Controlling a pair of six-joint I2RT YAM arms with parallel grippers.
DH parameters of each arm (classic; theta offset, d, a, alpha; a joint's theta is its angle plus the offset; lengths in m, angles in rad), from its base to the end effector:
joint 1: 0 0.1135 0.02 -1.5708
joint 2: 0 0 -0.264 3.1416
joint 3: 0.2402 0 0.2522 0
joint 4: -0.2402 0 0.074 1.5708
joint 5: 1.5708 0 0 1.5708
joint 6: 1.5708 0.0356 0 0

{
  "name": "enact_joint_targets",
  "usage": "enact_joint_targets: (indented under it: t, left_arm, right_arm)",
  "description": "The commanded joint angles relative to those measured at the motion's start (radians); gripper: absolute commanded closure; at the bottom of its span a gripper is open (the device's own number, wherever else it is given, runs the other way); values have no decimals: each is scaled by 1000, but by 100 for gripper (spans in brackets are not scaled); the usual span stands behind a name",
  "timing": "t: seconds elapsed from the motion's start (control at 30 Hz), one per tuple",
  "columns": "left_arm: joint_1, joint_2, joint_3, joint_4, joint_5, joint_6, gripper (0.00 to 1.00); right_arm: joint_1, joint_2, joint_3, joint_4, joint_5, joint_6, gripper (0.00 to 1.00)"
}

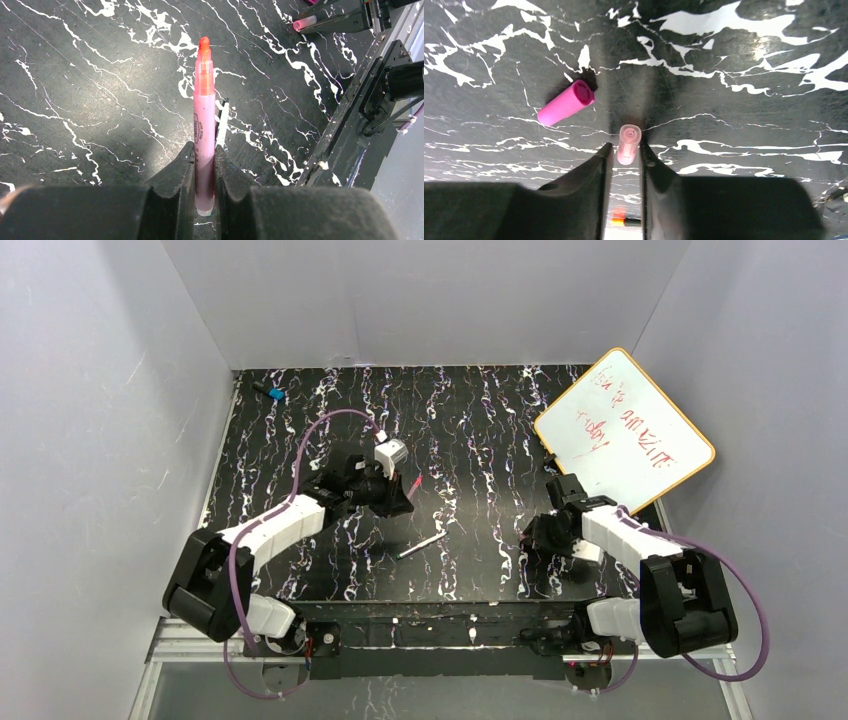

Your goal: Insert the pens into the pen caps

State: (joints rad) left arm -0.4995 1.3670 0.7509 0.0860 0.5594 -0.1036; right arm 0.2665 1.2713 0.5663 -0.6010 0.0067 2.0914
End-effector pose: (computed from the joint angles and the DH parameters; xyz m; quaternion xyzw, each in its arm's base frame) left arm 0.2464 -0.1560 0.2268 0.2986 0.7906 -0.3706 0.3852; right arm 0.1894 0.0514 0.1469 0.7844 0.6061 0.1207 0.0535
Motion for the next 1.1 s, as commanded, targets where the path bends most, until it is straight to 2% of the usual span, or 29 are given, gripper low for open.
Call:
enact_joint_targets:
  t: [0.0,0.17,0.33,0.5,0.57,0.67,0.83,0.97,1.07]
  left_arm:
    - [-2,18,48,-43,7,24,100]
    - [-2,50,71,-61,12,35,100]
    - [-2,71,82,-60,14,33,100]
    - [-2,82,84,-65,20,32,100]
    - [-2,83,82,-69,24,33,100]
    - [-2,78,76,-69,24,35,100]
    - [-2,55,53,-69,14,48,100]
    - [-1,28,38,-80,-2,91,100]
    - [-3,10,30,-77,-12,99,100]
  right_arm:
    - [-43,8,-48,-146,39,151,58]
    - [-77,-29,-66,-156,55,134,52]
    - [-110,-39,-87,-145,51,108,58]
    - [-119,-17,-108,-106,28,90,59]
    - [-121,-2,-108,-94,23,81,64]
    - [-125,19,-108,-76,15,69,81]
    - [-127,50,-89,-50,9,33,99]
    - [-127,56,-8,-10,34,-87,99]
    - [-125,58,109,28,116,-276,99]
